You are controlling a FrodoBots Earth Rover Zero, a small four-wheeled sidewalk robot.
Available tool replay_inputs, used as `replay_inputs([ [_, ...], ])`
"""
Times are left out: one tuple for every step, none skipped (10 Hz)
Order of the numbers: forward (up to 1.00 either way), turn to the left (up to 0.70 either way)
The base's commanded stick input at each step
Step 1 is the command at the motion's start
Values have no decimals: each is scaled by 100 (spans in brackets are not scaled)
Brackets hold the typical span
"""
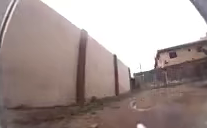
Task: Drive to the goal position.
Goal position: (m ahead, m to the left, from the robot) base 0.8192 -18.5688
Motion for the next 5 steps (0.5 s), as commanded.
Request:
replay_inputs([
  [100, 0],
  [100, 0],
  [100, 0],
  [100, 0],
  [100, 0],
])
